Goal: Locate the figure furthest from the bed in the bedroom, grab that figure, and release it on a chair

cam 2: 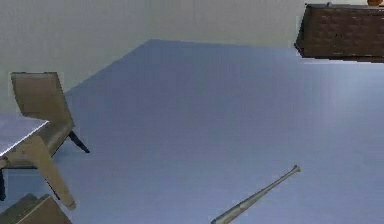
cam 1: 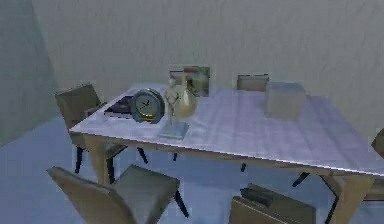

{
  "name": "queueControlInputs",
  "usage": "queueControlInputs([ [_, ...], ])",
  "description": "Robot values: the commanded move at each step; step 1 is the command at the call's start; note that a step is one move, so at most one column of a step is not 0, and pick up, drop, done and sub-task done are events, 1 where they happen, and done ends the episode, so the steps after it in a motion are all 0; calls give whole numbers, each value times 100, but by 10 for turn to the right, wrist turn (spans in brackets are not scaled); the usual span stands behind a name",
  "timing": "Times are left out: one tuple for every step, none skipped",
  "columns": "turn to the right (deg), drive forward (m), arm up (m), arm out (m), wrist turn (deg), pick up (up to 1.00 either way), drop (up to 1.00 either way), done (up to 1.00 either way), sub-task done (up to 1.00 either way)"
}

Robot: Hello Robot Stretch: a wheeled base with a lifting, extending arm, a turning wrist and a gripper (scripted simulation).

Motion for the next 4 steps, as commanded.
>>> queueControlInputs([
  [300, 0, 0, 0, 0, 0, 0, 0, 0],
  [0, 30, 0, 0, 0, 0, 0, 0, 0],
  [-450, 0, 0, 0, 0, 0, 0, 0, 0],
  [-450, 0, 0, 0, 0, 0, 0, 0, 0],
])
